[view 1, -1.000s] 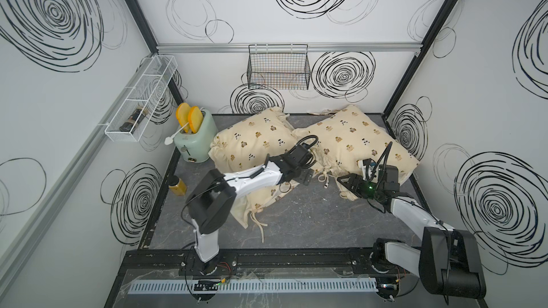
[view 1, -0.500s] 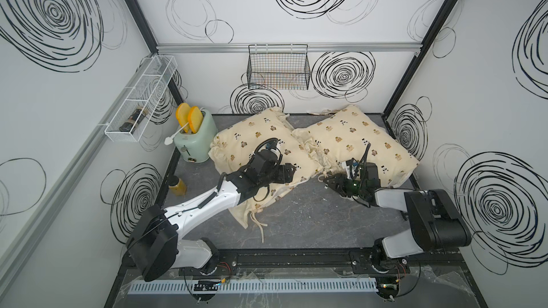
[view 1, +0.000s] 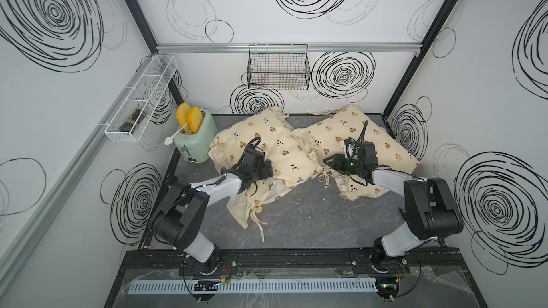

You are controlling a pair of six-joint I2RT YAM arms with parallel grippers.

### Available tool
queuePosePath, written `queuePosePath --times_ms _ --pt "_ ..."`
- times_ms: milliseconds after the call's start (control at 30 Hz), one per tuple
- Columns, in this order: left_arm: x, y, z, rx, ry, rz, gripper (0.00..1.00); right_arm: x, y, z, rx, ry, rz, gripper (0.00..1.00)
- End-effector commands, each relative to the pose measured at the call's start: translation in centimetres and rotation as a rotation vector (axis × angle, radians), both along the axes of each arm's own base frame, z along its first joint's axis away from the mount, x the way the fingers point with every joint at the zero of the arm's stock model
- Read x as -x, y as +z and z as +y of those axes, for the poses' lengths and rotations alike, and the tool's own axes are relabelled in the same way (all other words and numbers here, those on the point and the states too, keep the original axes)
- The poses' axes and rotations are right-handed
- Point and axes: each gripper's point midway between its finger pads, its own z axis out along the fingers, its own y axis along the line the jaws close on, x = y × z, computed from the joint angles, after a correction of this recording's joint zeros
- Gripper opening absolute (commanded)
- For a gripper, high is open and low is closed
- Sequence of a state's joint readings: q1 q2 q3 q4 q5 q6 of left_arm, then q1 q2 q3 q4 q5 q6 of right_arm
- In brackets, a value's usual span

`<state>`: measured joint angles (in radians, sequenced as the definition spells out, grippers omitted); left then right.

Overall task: Zip up pillowcases
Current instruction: Pick up the pillowcase from the center of the board.

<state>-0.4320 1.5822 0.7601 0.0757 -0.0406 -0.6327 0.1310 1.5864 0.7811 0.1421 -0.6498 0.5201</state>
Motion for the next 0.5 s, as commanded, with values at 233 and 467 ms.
queuePosePath --times_ms 233,467 --pt "-0.2 -0.9 3.5 -0.054 0.042 -0.004 0.83 0.6 -3.5 3.5 0.079 0.189 0.076 0.60" --pt "-0.4 -1.1 3.4 -0.043 0.041 -0.007 0.81 3.0 -5.3 6.6 -0.017 0.277 0.136 0.74"
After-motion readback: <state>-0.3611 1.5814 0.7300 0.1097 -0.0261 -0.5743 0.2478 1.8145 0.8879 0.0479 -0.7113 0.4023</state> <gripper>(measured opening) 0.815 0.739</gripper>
